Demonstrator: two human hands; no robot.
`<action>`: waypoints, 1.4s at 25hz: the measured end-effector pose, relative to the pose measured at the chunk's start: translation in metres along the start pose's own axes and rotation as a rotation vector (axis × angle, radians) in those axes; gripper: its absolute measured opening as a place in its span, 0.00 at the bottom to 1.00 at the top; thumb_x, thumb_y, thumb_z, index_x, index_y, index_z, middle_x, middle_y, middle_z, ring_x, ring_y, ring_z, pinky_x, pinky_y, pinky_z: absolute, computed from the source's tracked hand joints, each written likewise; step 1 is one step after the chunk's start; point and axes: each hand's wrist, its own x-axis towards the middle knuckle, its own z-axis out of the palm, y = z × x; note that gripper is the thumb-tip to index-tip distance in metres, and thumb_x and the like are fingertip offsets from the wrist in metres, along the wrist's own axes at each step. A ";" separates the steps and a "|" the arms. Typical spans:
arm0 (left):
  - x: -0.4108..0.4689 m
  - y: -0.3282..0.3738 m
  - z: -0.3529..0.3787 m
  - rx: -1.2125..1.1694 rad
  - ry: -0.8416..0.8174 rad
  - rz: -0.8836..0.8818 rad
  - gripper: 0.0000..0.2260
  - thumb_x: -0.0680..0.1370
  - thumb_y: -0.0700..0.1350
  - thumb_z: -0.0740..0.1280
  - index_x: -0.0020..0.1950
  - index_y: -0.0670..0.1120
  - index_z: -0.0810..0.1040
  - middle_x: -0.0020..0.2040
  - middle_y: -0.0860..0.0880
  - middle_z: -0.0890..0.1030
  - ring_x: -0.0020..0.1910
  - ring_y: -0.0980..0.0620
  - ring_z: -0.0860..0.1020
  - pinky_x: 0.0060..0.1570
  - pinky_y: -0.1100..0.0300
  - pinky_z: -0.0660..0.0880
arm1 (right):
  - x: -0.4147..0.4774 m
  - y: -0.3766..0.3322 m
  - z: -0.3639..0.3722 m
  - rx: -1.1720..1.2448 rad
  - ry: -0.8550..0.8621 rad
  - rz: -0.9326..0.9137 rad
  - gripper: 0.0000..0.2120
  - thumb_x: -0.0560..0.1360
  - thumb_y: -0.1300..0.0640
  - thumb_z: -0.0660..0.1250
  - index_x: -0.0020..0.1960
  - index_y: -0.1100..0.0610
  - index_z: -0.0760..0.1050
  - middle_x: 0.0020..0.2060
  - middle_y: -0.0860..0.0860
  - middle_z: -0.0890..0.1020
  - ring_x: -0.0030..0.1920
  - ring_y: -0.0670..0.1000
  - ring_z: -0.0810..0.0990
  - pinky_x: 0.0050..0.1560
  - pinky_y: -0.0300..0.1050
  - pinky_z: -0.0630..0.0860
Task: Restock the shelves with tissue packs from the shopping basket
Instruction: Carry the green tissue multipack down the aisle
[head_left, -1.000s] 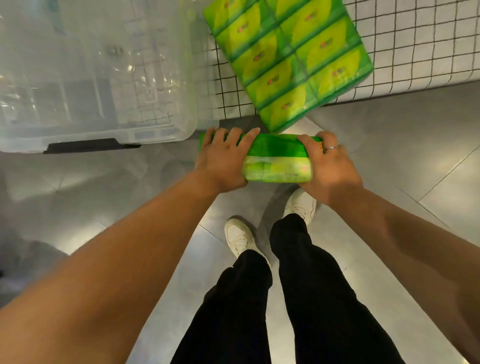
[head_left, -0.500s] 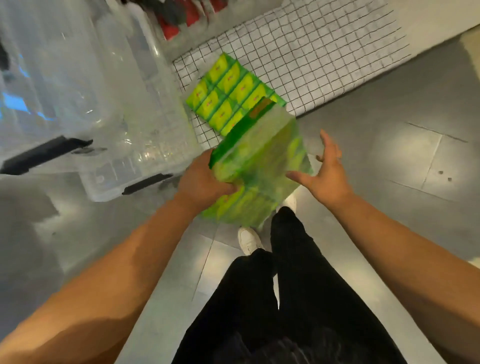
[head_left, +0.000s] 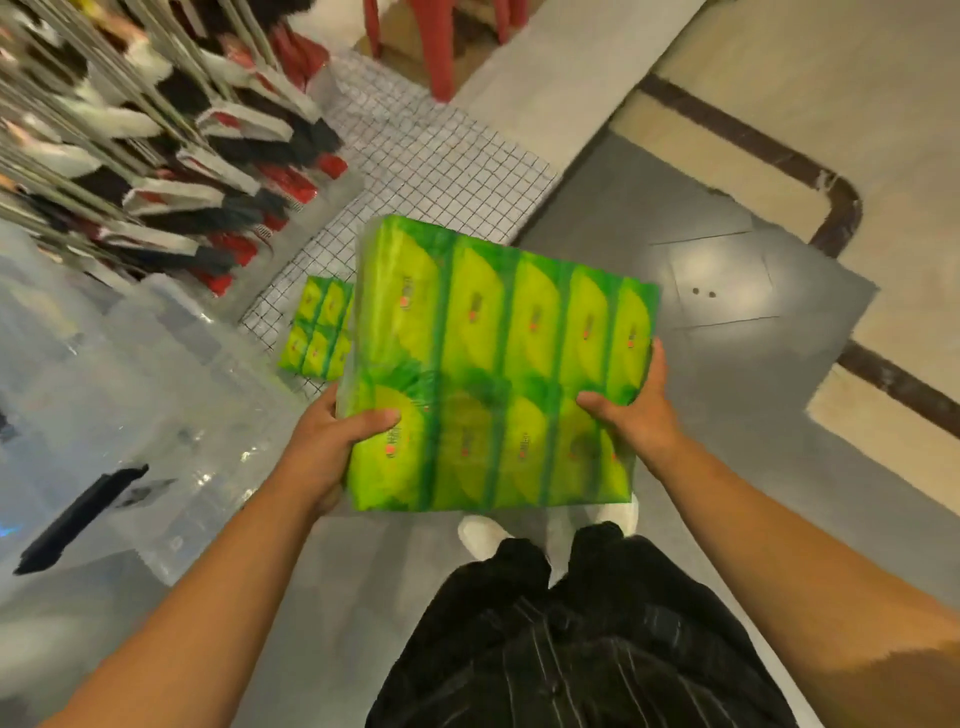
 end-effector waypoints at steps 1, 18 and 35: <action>0.000 0.006 0.014 0.004 -0.036 -0.009 0.29 0.54 0.43 0.77 0.54 0.46 0.78 0.43 0.47 0.86 0.40 0.49 0.84 0.35 0.56 0.80 | -0.004 -0.001 -0.016 0.126 0.017 0.029 0.56 0.58 0.46 0.81 0.77 0.49 0.52 0.67 0.49 0.71 0.63 0.50 0.73 0.63 0.51 0.72; -0.037 0.002 0.476 0.331 -0.651 -0.117 0.36 0.56 0.49 0.75 0.64 0.45 0.73 0.49 0.44 0.85 0.46 0.44 0.83 0.48 0.46 0.80 | -0.129 0.122 -0.459 0.665 0.550 0.167 0.33 0.64 0.54 0.78 0.66 0.53 0.69 0.57 0.53 0.80 0.53 0.54 0.80 0.51 0.55 0.78; -0.093 -0.034 0.969 0.824 -1.308 -0.293 0.37 0.61 0.50 0.76 0.68 0.44 0.70 0.51 0.44 0.85 0.46 0.45 0.84 0.39 0.52 0.81 | -0.218 0.228 -0.731 0.991 1.281 0.175 0.37 0.69 0.64 0.75 0.71 0.53 0.57 0.52 0.49 0.78 0.48 0.49 0.81 0.42 0.47 0.79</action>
